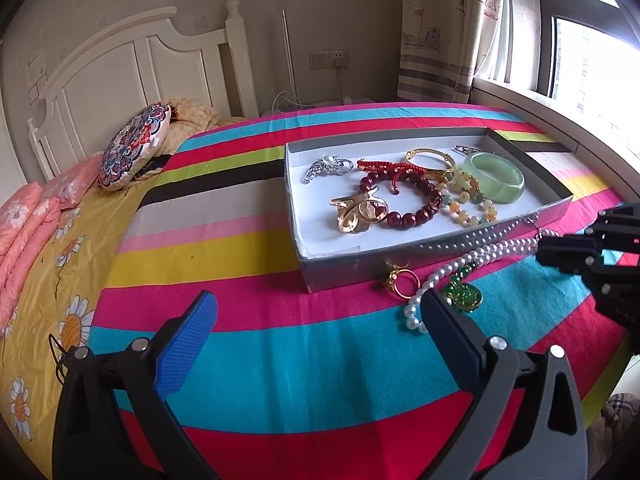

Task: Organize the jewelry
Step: 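Reach for and grasp the pearl necklace with the right tool, then lift the pearl necklace high with the right tool while the left tool grasps the gold ring, then lower the pearl necklace into the tray with the right tool while the left tool releases the gold ring there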

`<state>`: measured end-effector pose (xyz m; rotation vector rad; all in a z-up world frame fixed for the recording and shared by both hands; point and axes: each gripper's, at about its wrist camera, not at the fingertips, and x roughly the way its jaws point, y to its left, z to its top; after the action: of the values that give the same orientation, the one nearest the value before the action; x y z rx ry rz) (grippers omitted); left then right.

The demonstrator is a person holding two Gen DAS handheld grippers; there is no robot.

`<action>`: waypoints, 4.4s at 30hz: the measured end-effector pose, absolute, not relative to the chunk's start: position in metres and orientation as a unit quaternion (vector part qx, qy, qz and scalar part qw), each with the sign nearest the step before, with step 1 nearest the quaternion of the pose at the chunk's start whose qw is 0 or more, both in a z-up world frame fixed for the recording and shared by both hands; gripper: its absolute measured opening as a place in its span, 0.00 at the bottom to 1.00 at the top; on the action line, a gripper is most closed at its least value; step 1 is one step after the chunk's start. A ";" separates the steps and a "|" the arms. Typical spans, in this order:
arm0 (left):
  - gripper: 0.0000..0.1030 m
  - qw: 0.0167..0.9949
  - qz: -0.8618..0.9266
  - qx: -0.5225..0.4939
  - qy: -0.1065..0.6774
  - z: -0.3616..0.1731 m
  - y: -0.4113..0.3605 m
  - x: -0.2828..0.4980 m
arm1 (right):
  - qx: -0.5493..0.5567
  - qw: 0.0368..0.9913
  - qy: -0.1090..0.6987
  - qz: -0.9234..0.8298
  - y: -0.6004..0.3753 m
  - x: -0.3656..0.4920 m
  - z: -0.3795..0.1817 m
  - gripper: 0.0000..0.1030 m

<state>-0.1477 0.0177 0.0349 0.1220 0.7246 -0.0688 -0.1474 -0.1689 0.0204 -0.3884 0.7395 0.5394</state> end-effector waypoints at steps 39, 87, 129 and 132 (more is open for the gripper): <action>0.49 0.900 -0.059 0.032 0.431 0.020 -0.015 -0.117 | -0.107 0.944 0.194 0.244 -0.216 -0.178 0.117 0.09; 0.22 0.940 -0.095 0.069 0.319 0.122 -0.023 -0.104 | -0.157 0.951 0.097 0.248 -0.163 -0.117 0.234 0.09; 0.23 0.900 -0.128 0.060 0.411 0.050 -0.037 -0.035 | -0.201 0.894 0.326 0.233 -0.172 0.004 0.056 0.09; 0.23 0.893 -0.130 0.064 0.426 0.043 -0.043 -0.026 | -0.218 0.885 0.345 0.222 -0.170 0.006 0.049 0.09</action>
<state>-0.0261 -0.0431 0.0427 0.1337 0.8829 -0.2688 0.0059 -0.1696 0.0494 -0.4533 0.7178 0.4620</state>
